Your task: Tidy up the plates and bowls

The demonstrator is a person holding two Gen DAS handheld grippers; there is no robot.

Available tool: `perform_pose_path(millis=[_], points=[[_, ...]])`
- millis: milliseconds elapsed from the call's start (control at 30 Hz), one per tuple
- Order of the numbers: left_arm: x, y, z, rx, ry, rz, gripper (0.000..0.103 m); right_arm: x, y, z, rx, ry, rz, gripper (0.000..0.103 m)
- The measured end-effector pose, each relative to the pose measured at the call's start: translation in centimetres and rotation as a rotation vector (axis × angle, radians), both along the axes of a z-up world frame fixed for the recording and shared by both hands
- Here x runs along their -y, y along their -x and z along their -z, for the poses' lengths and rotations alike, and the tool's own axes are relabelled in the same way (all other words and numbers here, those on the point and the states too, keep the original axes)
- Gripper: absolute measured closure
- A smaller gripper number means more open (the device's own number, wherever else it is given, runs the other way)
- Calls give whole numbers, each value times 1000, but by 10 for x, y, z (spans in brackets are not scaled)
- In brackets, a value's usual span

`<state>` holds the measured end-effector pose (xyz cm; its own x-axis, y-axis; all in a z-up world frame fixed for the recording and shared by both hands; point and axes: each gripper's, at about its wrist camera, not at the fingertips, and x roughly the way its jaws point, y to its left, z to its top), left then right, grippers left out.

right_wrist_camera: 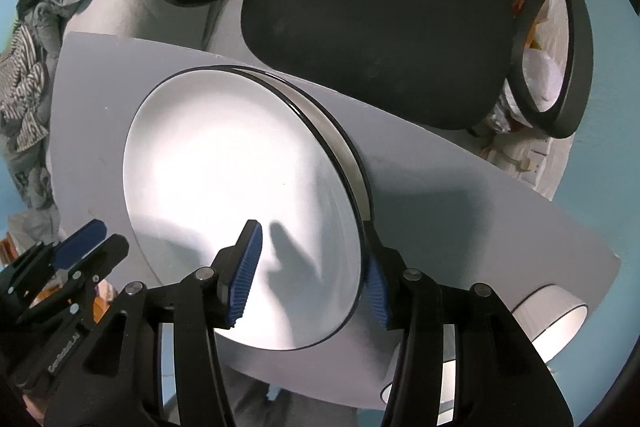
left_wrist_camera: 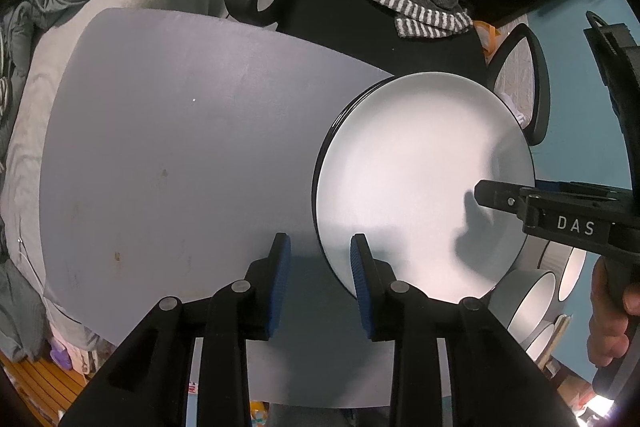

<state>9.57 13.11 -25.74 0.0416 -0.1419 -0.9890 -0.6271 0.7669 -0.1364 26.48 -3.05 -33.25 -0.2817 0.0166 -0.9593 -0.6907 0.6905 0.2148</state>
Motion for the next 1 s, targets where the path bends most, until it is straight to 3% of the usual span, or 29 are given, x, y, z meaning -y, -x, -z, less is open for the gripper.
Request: perform_pose_path(millis=[67,133,433,567,1000], points=[[0,2,-1,3,0,-3,72,0,2,-2,22,14,-8,55],[-1,4,-2,5,-1,-6,72,0,2,-3,61,44,-14,47],[2,9,-6,16,-2,-4,72,3,4,-16,88,15,-18,47],[9,12,-16,40,-24,11,61,10,9,-26,126,9,-35,47],[51,16,-45,84,-74,124,51,64,17,-52,186,-15,9,41]])
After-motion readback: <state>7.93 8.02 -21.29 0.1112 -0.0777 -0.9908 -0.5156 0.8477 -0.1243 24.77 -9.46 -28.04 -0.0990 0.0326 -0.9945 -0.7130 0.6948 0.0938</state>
